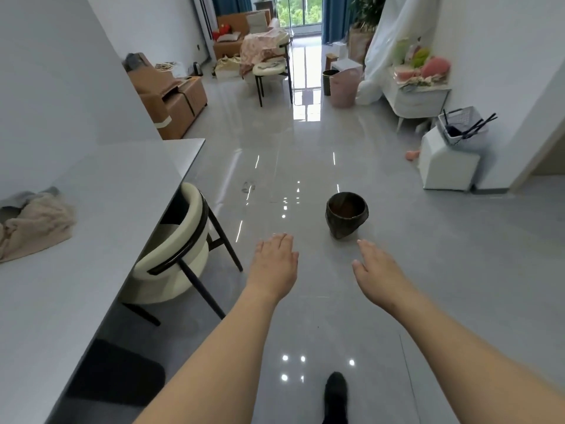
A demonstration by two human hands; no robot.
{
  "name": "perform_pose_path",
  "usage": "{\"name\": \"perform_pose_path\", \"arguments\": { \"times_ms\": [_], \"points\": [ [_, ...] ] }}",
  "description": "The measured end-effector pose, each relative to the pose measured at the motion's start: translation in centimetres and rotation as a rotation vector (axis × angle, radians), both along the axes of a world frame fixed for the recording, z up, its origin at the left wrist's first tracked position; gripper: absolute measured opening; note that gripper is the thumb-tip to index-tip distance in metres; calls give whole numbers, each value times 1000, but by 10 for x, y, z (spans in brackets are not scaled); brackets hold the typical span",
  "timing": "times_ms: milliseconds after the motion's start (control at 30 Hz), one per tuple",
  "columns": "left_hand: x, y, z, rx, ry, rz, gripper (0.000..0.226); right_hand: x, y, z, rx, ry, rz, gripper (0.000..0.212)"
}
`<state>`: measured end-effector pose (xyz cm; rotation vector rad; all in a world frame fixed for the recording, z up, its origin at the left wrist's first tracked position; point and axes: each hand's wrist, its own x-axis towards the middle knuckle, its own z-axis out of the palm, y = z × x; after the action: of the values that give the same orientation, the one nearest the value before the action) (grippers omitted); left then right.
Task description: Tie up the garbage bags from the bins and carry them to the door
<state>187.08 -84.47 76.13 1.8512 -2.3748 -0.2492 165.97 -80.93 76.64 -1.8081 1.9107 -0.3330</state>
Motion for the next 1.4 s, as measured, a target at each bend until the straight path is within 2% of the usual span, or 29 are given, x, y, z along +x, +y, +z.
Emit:
{"name": "perform_pose_path", "arguments": {
  "times_ms": [200, 333, 500, 733, 933, 1033, 1200, 1300, 1400],
  "points": [
    [-83, -129, -15, 49, 75, 5, 45, -74, -122, 0, 54, 23, -39, 54],
    [-146, -206, -10, 41, 137, 5, 44, -121, -192, 7, 14, 0, -44, 54],
    [-212, -293, -25, 80, 92, -11, 45, -200, -274, -19, 103, -25, -79, 55],
    [-266, -401, -46, 118, 66, 161, 45, -290, -400, -55, 225, -102, -50, 53],
    [-285, -485, -50, 109, 126, 307, 44, -315, -520, -60, 235, -116, 44, 52],
    [-289, -525, -71, 163, 138, 338, 45, -315, -572, -71, 241, -156, 60, 50],
    [-306, -605, -114, 250, 242, 366, 45, -332, -645, -106, 287, -239, -63, 48],
    [-317, -640, -154, 317, 367, 462, 44, -347, -683, -150, 415, -277, -133, 53],
    [-326, -671, -220, 370, 444, 579, 45, -357, -728, -222, 492, -299, -227, 51]
  ]
}}
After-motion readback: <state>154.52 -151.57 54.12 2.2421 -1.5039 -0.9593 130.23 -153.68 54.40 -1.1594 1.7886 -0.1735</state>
